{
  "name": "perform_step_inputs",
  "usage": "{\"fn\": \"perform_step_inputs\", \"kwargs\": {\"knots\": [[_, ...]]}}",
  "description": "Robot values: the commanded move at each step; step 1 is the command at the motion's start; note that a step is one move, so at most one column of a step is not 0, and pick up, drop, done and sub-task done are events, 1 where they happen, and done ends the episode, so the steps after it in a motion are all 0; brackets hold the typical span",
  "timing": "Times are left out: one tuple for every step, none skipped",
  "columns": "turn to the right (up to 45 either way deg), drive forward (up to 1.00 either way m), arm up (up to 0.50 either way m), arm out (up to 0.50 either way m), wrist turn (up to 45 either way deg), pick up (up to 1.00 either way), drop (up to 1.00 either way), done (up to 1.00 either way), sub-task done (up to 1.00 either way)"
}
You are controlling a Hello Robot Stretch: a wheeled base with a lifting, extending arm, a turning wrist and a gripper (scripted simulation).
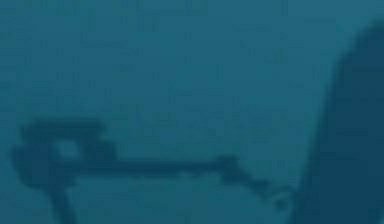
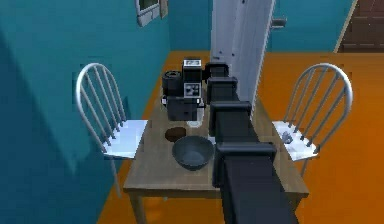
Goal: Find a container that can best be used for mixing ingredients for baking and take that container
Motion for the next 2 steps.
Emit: {"fn": "perform_step_inputs", "kwargs": {"knots": [[0.0,0.0,-0.28,0.0,0.0,0.0,0.0,0.0,0.0],[0.0,0.0,0.0,0.0,0.0,1.0,0.0,0.0,0.0]]}}
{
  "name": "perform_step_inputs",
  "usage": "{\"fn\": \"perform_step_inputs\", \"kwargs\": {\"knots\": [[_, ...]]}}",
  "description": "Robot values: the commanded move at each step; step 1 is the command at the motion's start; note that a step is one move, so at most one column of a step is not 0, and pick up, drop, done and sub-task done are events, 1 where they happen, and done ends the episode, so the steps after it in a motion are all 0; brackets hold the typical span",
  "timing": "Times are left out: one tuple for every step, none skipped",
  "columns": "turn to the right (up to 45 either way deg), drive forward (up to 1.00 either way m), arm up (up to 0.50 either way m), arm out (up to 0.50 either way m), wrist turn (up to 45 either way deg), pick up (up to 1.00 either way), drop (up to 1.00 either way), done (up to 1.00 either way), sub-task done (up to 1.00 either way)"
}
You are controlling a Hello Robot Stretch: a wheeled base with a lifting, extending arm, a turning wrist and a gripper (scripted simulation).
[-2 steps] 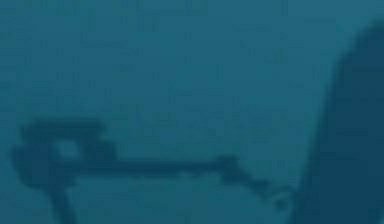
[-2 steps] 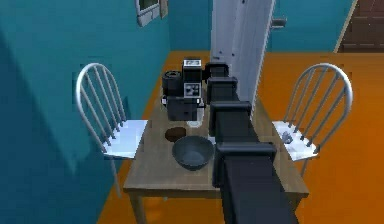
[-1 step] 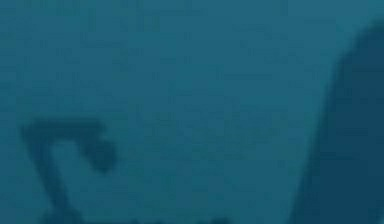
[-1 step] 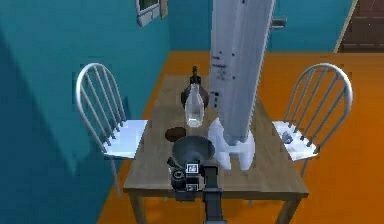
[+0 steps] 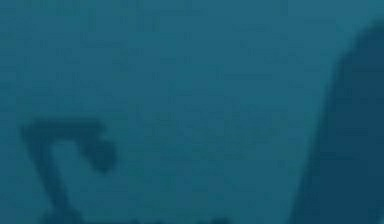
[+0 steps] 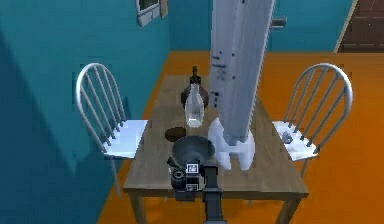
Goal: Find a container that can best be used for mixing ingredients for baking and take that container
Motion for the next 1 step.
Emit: {"fn": "perform_step_inputs", "kwargs": {"knots": [[0.0,0.0,0.1,0.0,0.0,0.0,0.0,0.0,0.0]]}}
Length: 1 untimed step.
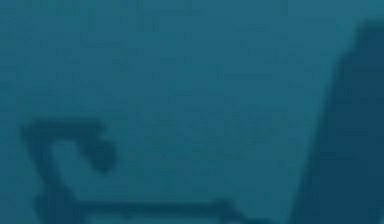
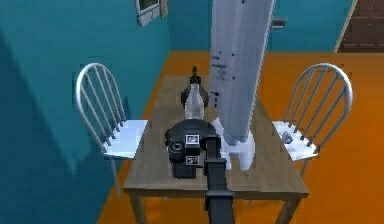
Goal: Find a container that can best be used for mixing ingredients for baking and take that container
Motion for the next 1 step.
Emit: {"fn": "perform_step_inputs", "kwargs": {"knots": [[0.0,0.0,0.0,0.0,0.0,0.0,0.0,1.0,0.0]]}}
